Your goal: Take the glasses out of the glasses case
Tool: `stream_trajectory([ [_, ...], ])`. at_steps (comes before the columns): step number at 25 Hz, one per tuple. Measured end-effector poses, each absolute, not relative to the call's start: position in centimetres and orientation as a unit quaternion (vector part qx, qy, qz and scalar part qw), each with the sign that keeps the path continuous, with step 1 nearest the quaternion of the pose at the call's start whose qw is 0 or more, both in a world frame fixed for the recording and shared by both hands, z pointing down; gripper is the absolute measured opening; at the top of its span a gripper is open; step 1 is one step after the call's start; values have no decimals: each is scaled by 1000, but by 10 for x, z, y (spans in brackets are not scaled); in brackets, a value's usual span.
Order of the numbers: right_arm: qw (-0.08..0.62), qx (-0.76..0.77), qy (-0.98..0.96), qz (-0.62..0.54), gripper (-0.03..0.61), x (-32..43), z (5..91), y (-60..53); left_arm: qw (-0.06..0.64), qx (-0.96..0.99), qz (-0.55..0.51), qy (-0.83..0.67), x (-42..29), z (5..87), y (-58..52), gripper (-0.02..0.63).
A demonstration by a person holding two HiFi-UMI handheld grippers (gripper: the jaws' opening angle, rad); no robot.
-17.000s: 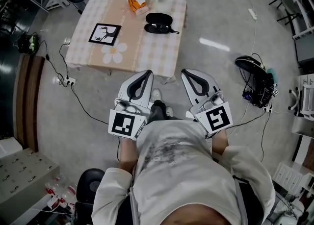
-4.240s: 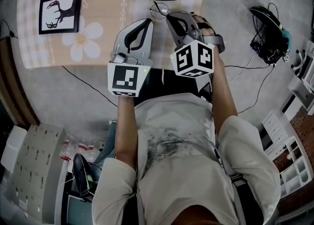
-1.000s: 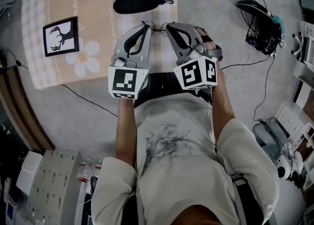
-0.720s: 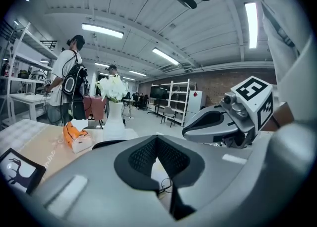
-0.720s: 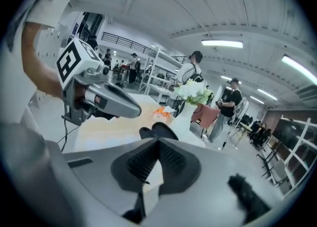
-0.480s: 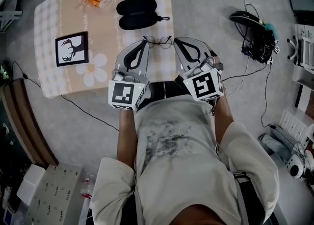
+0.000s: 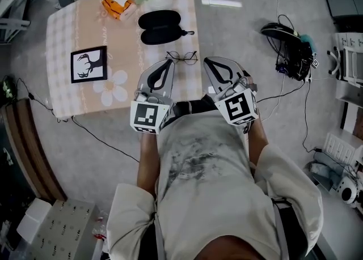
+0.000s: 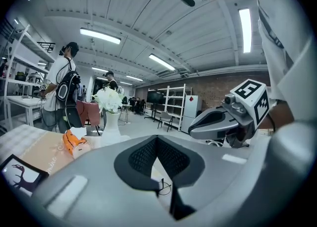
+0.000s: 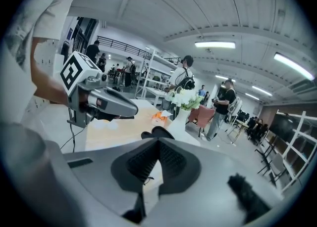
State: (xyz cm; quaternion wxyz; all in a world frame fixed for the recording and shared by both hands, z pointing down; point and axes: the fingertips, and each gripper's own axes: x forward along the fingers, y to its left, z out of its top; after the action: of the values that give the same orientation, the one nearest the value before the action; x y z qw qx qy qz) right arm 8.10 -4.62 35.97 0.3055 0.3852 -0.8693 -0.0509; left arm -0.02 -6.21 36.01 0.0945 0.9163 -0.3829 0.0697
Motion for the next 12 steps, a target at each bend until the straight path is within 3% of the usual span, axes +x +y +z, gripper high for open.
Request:
stream_trajectory([
  [12,306,383,-870,-53,15,72,356,-36,98,914,72,-387,-9,360,-50,8],
])
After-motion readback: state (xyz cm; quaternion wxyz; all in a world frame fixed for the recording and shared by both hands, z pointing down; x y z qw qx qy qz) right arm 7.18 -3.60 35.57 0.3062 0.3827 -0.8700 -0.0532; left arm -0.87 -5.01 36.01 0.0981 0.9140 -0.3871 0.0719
